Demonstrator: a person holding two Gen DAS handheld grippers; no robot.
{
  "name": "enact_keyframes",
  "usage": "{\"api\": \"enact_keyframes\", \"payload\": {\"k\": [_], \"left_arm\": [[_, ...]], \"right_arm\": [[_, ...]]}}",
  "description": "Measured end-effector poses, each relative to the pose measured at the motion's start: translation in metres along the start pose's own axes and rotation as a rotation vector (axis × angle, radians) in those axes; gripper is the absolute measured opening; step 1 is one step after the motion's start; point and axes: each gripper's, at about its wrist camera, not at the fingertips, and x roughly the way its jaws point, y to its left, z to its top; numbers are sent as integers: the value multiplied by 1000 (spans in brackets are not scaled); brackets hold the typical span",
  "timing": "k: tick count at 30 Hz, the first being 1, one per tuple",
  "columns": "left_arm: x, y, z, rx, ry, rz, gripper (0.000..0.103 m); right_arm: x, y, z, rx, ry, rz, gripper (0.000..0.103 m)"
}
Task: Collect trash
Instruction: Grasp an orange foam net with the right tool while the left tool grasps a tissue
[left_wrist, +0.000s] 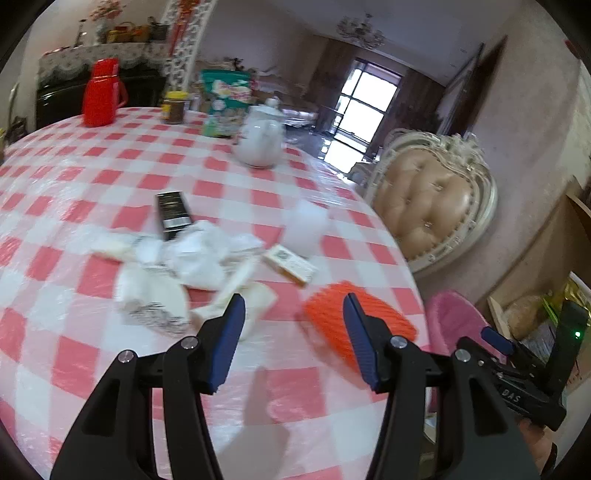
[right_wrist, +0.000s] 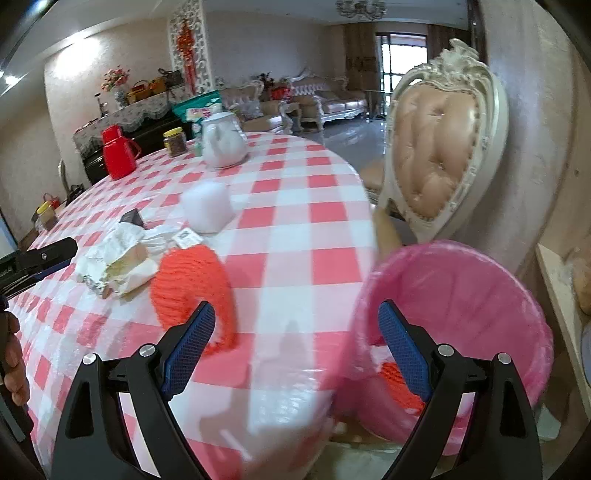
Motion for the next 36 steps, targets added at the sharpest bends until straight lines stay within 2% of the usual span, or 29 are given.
{"api": "enact_keyframes", "payload": {"k": [8,18,25,29,33,34,36], "left_arm": [[-7,55,2,-88,-8,66,54],[5,97,5,-149,12,116,55],[22,112,9,-165,39,135,55],[32,114,11,-160,50,134,60],[42,119,12,-172,66,145,60],[42,117,14,-165,63,144,60],[42,112,19,-144,51,139,60]], "right_arm": [[16,33,6,-48,21,44,85],[45,64,3,-79,80,80,85],[68,74,2,-87,120,87,85],[82,79,0,-88,144,99,85],[90,83,1,-98,151,101,85],[92,83,2,-98,152,102,83],[95,84,2,-99,160,103,75]]}}
